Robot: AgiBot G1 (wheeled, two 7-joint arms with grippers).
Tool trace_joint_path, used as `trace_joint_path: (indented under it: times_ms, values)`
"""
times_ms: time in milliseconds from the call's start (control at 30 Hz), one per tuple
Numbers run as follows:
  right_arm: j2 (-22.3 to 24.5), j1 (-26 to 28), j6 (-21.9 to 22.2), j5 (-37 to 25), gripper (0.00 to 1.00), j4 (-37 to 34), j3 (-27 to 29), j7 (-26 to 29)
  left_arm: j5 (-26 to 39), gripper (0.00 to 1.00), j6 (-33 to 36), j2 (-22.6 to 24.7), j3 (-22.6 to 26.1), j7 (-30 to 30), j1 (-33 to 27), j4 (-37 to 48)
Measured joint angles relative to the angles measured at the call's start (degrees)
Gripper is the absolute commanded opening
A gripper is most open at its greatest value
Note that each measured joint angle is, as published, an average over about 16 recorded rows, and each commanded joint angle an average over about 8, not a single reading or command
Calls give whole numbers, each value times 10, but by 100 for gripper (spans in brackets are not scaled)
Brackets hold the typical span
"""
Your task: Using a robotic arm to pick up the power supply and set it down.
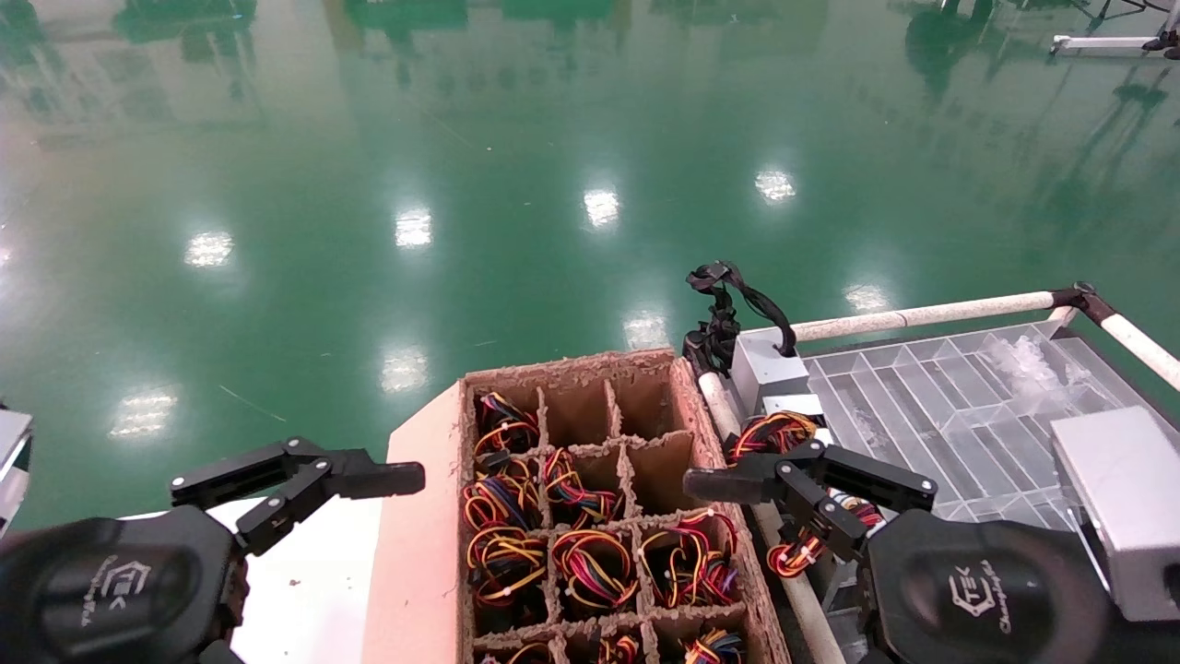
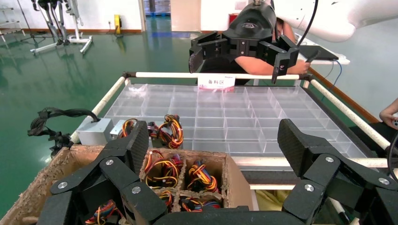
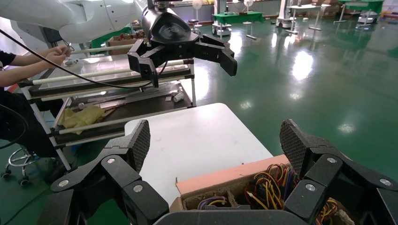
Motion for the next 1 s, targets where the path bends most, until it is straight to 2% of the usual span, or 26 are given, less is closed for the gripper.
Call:
trace_joint_path:
  times_ms: [100,133,367,400,1000]
  values:
    - [0,0,0,0,100,0,0,0,0,100,0,0,0,0,0,0]
    - [0,0,0,0,100,0,0,0,0,93,0,0,0,0,0,0]
    - [0,0,0,0,100,0,0,0,0,6,0,0,0,0,0,0]
    - [0,0,0,0,100,0,0,0,0,0,0,0,0,0,0,0]
    - [0,0,0,0,100,0,0,0,0,0,0,0,0,0,0,0]
